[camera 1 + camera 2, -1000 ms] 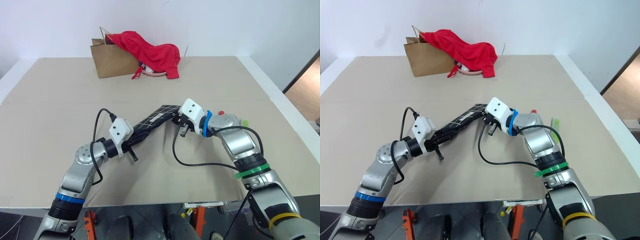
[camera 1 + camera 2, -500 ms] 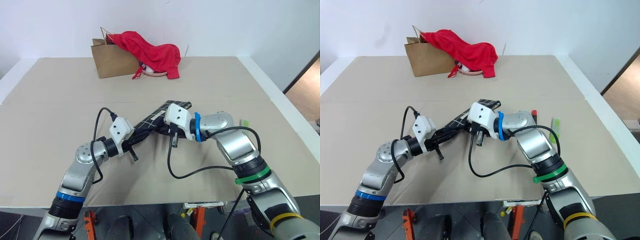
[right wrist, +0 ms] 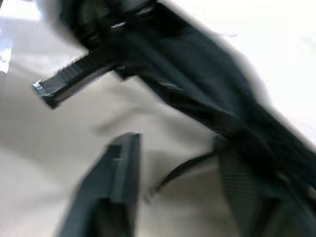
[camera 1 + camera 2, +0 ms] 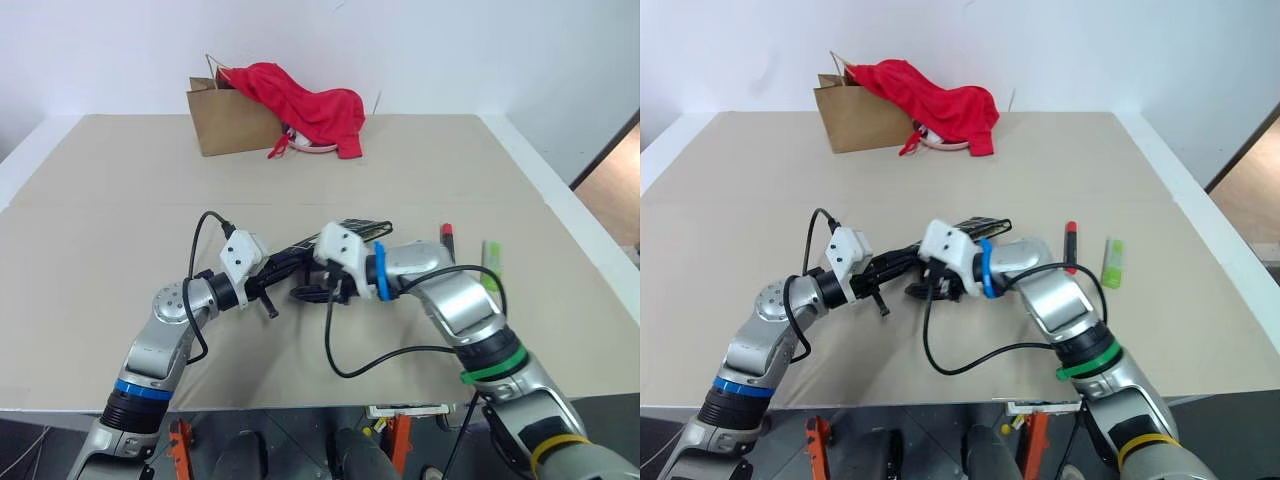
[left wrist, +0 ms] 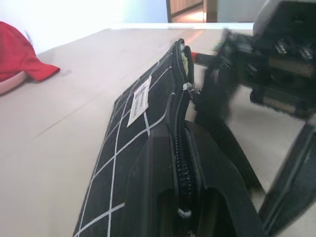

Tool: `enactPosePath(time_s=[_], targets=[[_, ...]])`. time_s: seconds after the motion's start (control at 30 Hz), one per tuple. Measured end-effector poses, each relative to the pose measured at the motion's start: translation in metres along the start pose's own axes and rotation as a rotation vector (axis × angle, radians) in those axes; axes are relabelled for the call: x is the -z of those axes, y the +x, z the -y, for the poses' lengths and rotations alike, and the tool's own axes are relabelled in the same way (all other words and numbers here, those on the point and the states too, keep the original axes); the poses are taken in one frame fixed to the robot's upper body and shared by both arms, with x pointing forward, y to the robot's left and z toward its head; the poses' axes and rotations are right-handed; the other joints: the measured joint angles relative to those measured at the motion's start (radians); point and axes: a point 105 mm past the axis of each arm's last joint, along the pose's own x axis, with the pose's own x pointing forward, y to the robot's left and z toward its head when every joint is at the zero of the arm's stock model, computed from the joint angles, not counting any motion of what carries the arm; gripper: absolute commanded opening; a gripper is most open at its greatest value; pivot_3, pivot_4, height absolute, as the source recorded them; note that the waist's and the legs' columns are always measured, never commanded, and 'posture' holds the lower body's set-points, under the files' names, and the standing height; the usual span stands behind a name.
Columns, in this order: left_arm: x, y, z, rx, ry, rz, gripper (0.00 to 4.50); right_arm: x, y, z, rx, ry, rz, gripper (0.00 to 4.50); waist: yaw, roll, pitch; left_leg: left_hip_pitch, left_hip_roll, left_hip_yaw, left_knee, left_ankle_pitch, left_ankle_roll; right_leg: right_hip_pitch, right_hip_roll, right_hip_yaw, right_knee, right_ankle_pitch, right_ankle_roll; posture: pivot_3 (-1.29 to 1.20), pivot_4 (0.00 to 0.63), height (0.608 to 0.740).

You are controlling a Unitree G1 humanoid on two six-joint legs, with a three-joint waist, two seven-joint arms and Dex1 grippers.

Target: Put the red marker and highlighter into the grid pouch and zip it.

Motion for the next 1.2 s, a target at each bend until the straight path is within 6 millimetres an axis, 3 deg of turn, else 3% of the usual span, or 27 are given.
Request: enactPosePath(time_s=[0.07, 0.13, 0.17, 0.2, 0.23, 0.3, 0.57, 0.77, 1.2], targets=[[-0.001, -0.002, 0.005, 0.019, -0.032, 0.025, 0.0, -0.001, -0.033, -0.001, 0.006, 0.062, 0.046, 3.86, 0.006, 0.0, 0.0, -0.002, 0.0, -0.002, 0.0, 0.0, 0.0, 0.0, -0.002, -0.002, -0.001, -0.001, 0.001, 0.0, 0.15, 0.74], [0.004, -0.011, 0.008, 0.032, -0.072, 0.032, 0.0, -0.001, -0.079, -0.004, 0.029, 0.111, 0.069, 3.86, 0.011, 0.0, 0.0, -0.003, 0.0, -0.004, 0.0, -0.001, 0.001, 0.0, -0.002, -0.002, -0.002, -0.001, 0.001, 0.0, 0.15, 0.74], [0.005, -0.012, 0.008, 0.031, -0.075, 0.031, 0.0, -0.002, -0.082, -0.004, 0.033, 0.112, 0.072, 3.86, 0.01, 0.0, 0.0, -0.003, -0.001, -0.004, 0.0, -0.001, 0.001, 0.0, -0.002, -0.002, -0.002, -0.001, 0.001, 0.0, 0.15, 0.74], [0.003, -0.012, 0.01, 0.043, -0.076, 0.047, 0.0, 0.0, -0.102, -0.01, 0.051, 0.119, 0.067, 3.86, 0.011, 0.0, 0.0, -0.002, -0.001, -0.005, 0.0, -0.001, 0.001, 0.001, -0.001, -0.004, -0.002, -0.001, 0.0, 0.0, 0.15, 0.74], [0.003, -0.014, 0.01, 0.045, -0.077, 0.049, 0.0, 0.003, -0.108, -0.011, 0.057, 0.131, 0.053, 3.86, 0.011, 0.0, 0.0, -0.001, -0.001, -0.005, 0.0, -0.001, 0.001, 0.002, 0.0, -0.005, -0.002, -0.001, 0.0, 0.0, 0.15, 0.74], [0.003, -0.016, 0.012, 0.061, -0.079, 0.06, 0.0, 0.022, -0.131, -0.007, 0.147, 0.167, -0.027, 3.86, 0.011, 0.0, 0.0, 0.001, 0.0, -0.005, 0.0, -0.001, 0.001, 0.002, 0.001, -0.005, -0.001, -0.002, -0.001, 0.0, 0.15, 0.74], [0.001, -0.017, 0.017, 0.102, -0.091, 0.095, 0.0, 0.087, -0.196, 0.068, 0.758, 0.32, -0.211, 3.86, -0.005, 0.0, 0.0, 0.01, 0.0, -0.002, 0.0, 0.005, 0.005, 0.008, 0.002, -0.001, -0.001, 0.0, -0.002, 0.0, 0.15, 0.74], [0.002, -0.017, 0.016, 0.105, -0.094, 0.101, 0.0, 0.119, -0.215, 0.095, 1.036, 0.453, -0.255, 3.86, -0.006, 0.0, 0.0, 0.011, 0.0, 0.002, -0.001, 0.005, 0.005, 0.008, 0.002, 0.004, -0.002, 0.002, 0.005, 0.0, 0.15, 0.74], [0.0, -0.018, 0.019, 0.127, -0.131, 0.139, 0.0, 0.159, -0.209, 0.107, 1.122, 0.612, -0.29, 3.86, -0.006, 0.001, 0.0, 0.01, -0.001, 0.003, -0.003, 0.002, 0.006, 0.007, 0.001, 0.006, -0.002, 0.001, 0.004, 0.0, 0.15, 0.74]])
